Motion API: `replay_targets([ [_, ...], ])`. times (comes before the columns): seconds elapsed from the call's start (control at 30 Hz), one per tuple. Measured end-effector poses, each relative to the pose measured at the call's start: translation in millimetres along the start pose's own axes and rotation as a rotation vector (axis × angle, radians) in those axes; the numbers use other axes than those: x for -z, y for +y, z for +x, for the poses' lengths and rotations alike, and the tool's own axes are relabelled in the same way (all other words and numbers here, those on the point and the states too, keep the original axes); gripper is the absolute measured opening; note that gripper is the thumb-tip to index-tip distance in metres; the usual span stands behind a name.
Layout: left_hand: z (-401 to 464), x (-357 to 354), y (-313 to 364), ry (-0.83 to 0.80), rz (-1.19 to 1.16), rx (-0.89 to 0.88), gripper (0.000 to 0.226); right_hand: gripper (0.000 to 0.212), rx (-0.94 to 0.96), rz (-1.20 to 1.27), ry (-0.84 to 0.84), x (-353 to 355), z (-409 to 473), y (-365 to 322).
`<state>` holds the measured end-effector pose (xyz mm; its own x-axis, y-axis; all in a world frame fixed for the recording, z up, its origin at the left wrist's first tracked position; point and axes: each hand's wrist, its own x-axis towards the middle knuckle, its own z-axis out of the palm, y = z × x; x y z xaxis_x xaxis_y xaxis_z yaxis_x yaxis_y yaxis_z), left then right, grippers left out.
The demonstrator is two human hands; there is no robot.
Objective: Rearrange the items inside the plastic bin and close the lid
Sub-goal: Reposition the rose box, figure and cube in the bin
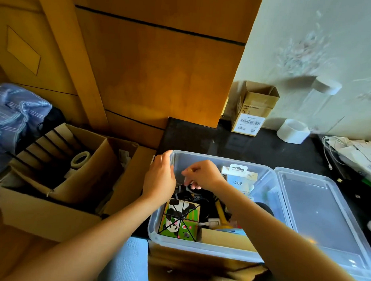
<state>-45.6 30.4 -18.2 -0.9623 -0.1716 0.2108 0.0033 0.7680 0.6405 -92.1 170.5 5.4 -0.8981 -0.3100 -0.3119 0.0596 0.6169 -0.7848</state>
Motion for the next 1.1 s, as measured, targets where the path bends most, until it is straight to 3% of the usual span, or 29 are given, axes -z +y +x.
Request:
replay_targets([
  [0.17,-3,6,7,0.038,0.144,-0.032,0.039,0.040,0.134,0.018,0.232,41,-48,7],
  [0.33,-10,15,26,0.022,0.325,-0.328,0.037,0.048,0.117,0.092,0.425,69,-82,34],
  [0.43,-19,8,57,-0.096,0.189,-0.481,0.027,0.040,0.099,0.234,0.516,82,-99,56],
  [0.53,-30,-11,95,-0.348,0.067,-0.568,0.025,0.029,0.045,0.208,0.602,90,-113,75],
  [0.63,-36,-32,126,-0.568,0.142,-0.544,0.035,0.020,0.014,0.203,0.638,95,-124,87],
  [0.83,-40,-64,155,-0.755,0.368,-0.489,0.050,0.011,0.023,0.330,0.609,90,-135,102],
  [1.0,-41,-77,165,-0.769,0.450,-0.479,0.055,0.014,0.017,0.370,0.649,86,-134,104],
  [1.1,-40,-75,163,-0.736,0.306,-0.401,0.055,0.016,-0.005,0.366,0.674,86,-131,105],
])
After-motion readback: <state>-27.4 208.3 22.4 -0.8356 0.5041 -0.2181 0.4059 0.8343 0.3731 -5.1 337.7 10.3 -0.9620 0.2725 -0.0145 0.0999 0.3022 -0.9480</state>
